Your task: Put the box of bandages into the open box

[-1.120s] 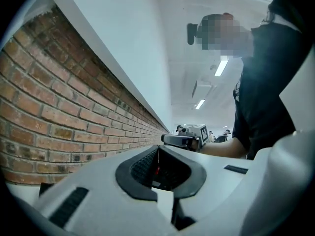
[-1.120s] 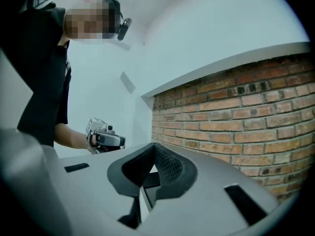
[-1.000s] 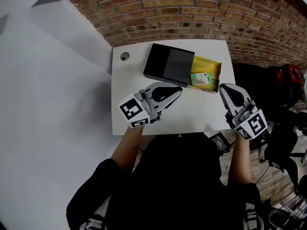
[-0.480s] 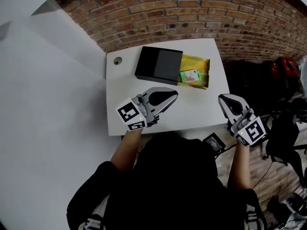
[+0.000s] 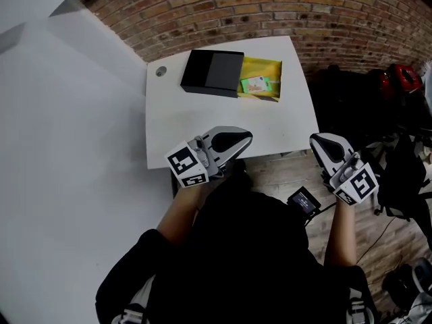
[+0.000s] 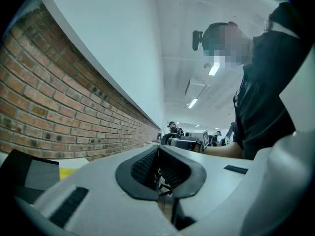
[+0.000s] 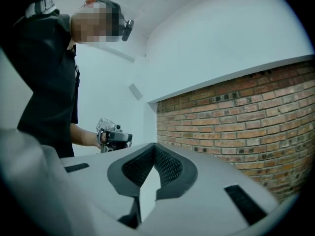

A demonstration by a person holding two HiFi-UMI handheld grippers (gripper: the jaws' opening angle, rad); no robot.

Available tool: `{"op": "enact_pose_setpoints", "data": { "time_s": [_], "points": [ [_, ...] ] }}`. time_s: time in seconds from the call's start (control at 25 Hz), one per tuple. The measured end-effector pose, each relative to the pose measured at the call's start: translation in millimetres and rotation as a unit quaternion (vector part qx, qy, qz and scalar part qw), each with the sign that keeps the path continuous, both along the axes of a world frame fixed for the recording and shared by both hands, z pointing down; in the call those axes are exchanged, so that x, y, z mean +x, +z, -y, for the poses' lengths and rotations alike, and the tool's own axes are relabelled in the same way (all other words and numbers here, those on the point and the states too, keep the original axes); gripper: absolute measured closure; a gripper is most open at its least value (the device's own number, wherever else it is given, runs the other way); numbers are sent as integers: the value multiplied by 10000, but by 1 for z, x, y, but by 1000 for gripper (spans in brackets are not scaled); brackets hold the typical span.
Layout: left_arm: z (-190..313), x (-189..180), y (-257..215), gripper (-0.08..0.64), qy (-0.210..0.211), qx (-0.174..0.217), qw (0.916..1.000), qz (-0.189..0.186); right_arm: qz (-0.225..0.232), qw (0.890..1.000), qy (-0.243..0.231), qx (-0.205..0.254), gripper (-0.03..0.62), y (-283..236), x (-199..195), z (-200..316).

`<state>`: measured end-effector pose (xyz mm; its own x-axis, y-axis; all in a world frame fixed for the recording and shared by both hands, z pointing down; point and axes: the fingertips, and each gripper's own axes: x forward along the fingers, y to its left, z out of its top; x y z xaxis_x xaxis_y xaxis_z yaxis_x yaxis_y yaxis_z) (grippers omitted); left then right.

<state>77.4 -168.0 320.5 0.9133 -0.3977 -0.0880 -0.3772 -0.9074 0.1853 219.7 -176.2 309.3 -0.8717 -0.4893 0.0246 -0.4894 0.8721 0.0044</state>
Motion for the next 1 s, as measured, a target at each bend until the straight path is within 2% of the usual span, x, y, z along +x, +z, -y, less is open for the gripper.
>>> {"op": "enact_pose_setpoints", "data": {
  "time_s": [0.2,0.48,0.72,1.0],
  "points": [
    [-53,26,9,545,28,-114,9998,145,210,9996,-168,-34,588,3,16,-45],
    [-118,41,29,544,17,-340,9987,377,417,9979,-431,-250,588,29,18,-103],
    [-153,39,27,543,50,-381,9978,539,543,9957,-663,-365,588,35,-1,-140],
    [-179,24,17,543,304,-299,9980,458,524,9943,-748,-553,588,34,-30,-184]
  ]
}}
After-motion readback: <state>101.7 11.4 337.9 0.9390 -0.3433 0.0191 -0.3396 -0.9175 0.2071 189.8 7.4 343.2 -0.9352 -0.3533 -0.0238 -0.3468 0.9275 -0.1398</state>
